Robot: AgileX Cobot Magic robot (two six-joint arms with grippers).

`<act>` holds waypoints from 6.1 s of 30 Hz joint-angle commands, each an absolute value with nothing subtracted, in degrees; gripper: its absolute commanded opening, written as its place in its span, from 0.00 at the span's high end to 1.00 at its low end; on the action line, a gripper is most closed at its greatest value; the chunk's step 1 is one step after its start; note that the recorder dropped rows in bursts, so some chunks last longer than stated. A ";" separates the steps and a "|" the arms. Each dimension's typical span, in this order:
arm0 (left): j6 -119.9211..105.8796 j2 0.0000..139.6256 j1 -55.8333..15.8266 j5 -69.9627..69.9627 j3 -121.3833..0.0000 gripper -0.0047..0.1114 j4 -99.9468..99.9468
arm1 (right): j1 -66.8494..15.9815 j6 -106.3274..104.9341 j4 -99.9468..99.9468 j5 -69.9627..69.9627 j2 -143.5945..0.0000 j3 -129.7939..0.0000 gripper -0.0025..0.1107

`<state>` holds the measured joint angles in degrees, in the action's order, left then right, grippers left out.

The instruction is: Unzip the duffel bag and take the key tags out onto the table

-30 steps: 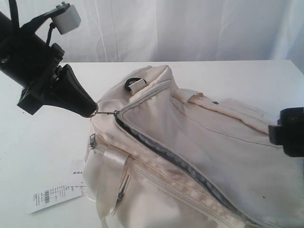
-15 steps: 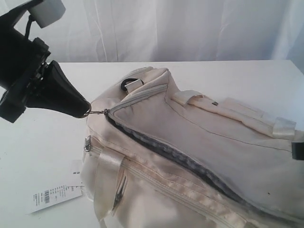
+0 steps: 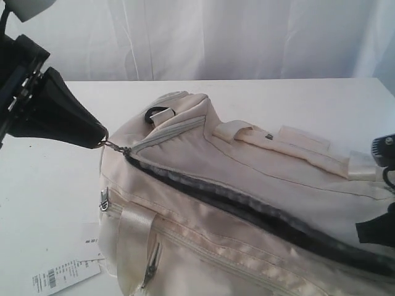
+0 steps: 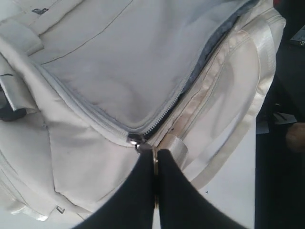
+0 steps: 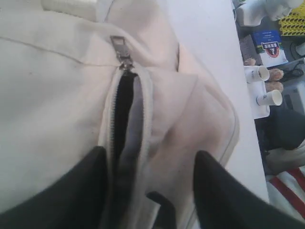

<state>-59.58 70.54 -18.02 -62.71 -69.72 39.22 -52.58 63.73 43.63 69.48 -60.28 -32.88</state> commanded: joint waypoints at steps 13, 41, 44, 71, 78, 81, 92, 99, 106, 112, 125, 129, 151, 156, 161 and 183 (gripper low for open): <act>-58.74 69.15 -17.90 -67.89 -69.68 0.96 41.64 | -48.29 64.53 58.38 62.26 -74.42 -35.02 0.98; -59.99 70.22 -20.11 -60.82 -62.65 0.96 45.72 | -33.00 44.92 49.68 36.95 -99.02 -65.01 0.98; -59.99 71.89 -20.11 -60.82 -62.65 0.96 46.28 | -33.00 42.45 46.98 33.87 -100.62 -66.97 0.98; -61.61 76.61 -20.11 -52.61 -64.72 0.96 49.23 | -43.76 -32.98 -13.24 45.49 -70.04 -67.86 0.49; -61.61 76.61 -20.11 -49.33 -64.72 0.96 49.23 | -51.14 -45.92 -16.44 41.90 -71.38 -63.71 0.38; -61.61 76.61 -20.11 -48.57 -64.72 0.96 49.23 | -53.85 -48.37 -15.77 36.85 -72.87 -60.71 0.34; -61.71 76.61 -20.11 -48.06 -64.72 0.96 49.23 | -55.57 -47.24 -14.56 26.31 -78.82 -56.66 0.43; -61.71 76.61 -20.11 -47.66 -64.72 0.96 49.23 | -55.57 -43.06 -14.79 28.67 -78.82 -56.66 0.60; -61.71 77.04 -20.11 -46.07 -64.72 0.96 48.79 | -55.57 -39.80 -14.79 36.01 -78.82 -56.59 0.89; -61.71 78.73 -20.11 -45.97 -64.72 0.96 48.79 | -55.57 -39.66 -14.91 40.12 -78.82 -56.59 0.98; -60.99 78.94 -20.11 -36.13 -64.72 0.96 46.13 | -55.57 -35.72 -14.91 44.06 -78.82 -56.59 0.98; -59.51 78.94 -20.11 -33.76 -64.72 0.96 45.85 | -55.57 -35.64 -14.91 44.58 -78.82 -56.59 0.98; -59.81 72.69 -20.11 -55.22 -68.74 0.96 46.08 | -55.57 -29.32 -18.44 44.00 -75.28 -65.34 0.62; -59.81 72.66 -20.11 -55.82 -68.74 0.96 46.08 | -55.57 -29.32 -18.44 41.83 -76.76 -63.97 0.63; -59.96 72.66 -20.11 -55.73 -68.74 0.96 46.08 | -55.57 -29.32 -18.57 40.63 -78.88 -63.85 0.63; -60.08 72.66 -20.11 -56.12 -68.74 0.96 46.08 | -55.57 -29.18 -18.01 38.43 -82.46 -63.85 0.89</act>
